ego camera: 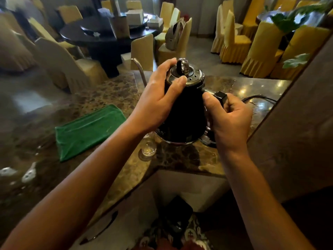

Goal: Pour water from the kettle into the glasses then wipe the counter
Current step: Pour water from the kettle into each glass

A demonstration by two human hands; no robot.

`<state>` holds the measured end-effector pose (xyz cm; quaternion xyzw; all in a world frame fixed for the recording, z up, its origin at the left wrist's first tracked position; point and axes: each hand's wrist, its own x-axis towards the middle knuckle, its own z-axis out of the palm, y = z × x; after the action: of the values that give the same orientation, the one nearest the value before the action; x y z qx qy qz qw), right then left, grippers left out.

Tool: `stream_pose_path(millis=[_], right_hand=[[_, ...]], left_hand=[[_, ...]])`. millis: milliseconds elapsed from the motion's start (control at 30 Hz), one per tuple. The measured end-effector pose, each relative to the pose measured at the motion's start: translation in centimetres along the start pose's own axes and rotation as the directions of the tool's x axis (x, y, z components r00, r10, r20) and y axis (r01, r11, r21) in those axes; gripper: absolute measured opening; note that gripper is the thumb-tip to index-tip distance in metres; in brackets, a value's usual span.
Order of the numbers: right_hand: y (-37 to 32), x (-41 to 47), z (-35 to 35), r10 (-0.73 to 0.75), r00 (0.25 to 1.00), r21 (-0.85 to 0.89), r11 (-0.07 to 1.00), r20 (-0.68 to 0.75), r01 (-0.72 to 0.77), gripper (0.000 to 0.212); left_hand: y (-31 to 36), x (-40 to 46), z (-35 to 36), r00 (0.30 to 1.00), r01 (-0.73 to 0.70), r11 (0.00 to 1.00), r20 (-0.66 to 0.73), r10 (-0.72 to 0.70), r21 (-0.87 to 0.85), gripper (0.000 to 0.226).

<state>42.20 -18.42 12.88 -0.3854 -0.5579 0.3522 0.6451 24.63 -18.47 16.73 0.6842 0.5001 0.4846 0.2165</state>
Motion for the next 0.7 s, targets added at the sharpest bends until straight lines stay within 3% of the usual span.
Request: stream_pose_path(millis=[233,433,533,600,700], right_hand=[[-1.6,-1.7,1.2,-0.017,1.000,-0.041,0.999,-0.006,0.017,0.040],[-2.4,-3.5,0.8,0.044,0.989,-0.066,0.996,-0.140,-0.054,0.040],[-2.5,-4.2,0.1,0.063,0.982,-0.100,0.992,-0.178,-0.081,0.041],[-2.7,-4.5,-0.2,0.056,0.982,-0.127,0.989,-0.178,-0.080,0.043],[-2.2,-4.8,-0.9,0.086,0.980,-0.090,0.991,-0.181,-0.103,0.040]], left_hand=[[-0.7,-1.4,-1.4,1.000,-0.001,0.992,-0.001,0.001,-0.127,0.064],[-2.7,-3.5,-2.4,0.999,0.037,0.970,0.018,-0.034,-0.242,0.062],[-5.3,-5.3,-2.8,0.997,0.042,0.989,-0.061,-0.051,-0.142,0.058],[-7.3,-6.5,-3.0,0.992,0.029,0.999,-0.120,-0.025,0.029,0.054],[-9.6,-8.2,-2.8,0.995,0.025,0.970,-0.104,0.000,0.241,0.058]])
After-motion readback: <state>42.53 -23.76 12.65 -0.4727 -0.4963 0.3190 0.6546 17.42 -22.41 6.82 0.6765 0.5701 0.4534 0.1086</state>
